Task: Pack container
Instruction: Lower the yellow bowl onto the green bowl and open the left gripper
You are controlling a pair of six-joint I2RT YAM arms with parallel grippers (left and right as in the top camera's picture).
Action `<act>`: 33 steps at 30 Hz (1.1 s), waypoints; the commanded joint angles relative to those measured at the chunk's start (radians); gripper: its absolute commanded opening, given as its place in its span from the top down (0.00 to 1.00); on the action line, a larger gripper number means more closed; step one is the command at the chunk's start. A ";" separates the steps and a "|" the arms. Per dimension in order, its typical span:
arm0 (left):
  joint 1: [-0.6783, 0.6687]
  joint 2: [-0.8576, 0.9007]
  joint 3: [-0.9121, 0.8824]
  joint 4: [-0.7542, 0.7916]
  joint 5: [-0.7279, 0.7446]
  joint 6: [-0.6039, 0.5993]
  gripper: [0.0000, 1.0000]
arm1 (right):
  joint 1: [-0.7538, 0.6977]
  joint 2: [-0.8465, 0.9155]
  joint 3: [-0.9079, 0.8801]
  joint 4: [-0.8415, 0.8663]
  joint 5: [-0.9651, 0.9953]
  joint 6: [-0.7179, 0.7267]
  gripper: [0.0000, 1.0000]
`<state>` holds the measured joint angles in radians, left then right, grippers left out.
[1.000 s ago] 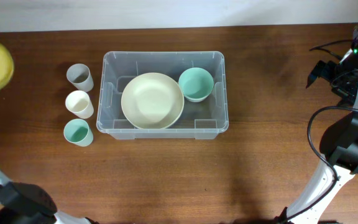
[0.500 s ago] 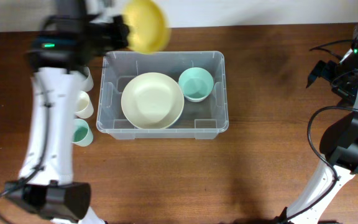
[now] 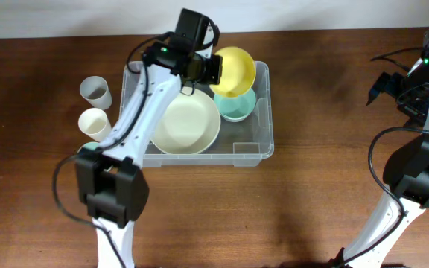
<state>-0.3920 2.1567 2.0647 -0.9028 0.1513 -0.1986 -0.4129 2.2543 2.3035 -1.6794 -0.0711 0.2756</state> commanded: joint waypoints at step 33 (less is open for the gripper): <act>-0.021 0.140 0.013 0.055 0.002 0.085 0.72 | -0.006 -0.040 -0.003 0.000 0.004 -0.006 0.01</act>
<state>-0.4084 2.2948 2.0647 -0.8509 0.1486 -0.1219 -0.4129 2.2543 2.3035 -1.6794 -0.0711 0.2764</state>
